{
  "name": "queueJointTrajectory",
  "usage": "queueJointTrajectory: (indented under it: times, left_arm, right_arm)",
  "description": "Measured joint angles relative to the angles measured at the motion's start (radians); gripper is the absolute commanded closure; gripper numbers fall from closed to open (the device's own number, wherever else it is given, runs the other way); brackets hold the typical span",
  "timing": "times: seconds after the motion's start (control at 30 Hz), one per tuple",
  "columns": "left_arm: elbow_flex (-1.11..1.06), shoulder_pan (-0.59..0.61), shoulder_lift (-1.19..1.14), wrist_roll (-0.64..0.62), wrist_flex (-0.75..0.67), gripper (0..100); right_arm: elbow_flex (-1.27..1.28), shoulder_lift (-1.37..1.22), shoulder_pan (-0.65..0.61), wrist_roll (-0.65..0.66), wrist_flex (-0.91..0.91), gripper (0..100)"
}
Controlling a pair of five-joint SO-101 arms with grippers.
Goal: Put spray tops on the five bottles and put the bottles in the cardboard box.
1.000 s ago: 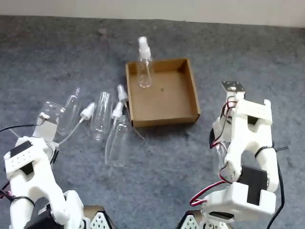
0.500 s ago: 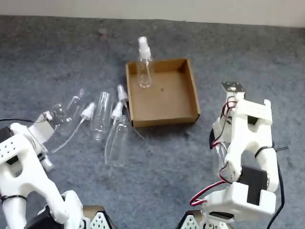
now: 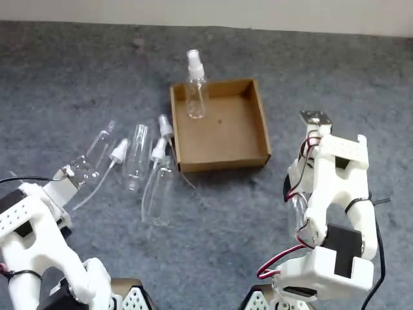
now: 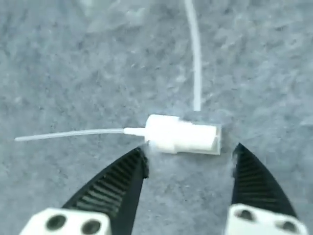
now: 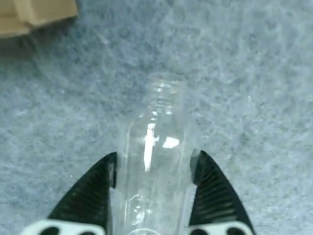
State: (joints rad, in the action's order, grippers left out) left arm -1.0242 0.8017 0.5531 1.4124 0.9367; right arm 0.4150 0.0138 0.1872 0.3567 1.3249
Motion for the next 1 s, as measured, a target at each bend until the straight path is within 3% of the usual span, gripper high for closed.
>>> queueJointTrajectory:
  times: [0.4,0.53,0.67,1.0]
  left_arm:
    - [-0.084,0.026,0.0,0.0,-0.127,77]
    - [-0.153,0.028,0.018,0.0,-0.193,84]
    - [-0.196,0.028,0.028,0.0,-0.204,89]
    - [-0.207,0.002,0.028,-0.029,-0.206,90]
  right_arm:
    - [0.0,0.0,0.0,0.0,0.0,99.5]
    - [0.0,0.0,0.0,0.0,0.0,99.5]
    - [0.0,0.0,0.0,0.0,0.0,99.5]
    - [0.0,0.0,0.0,0.0,0.0,99.5]
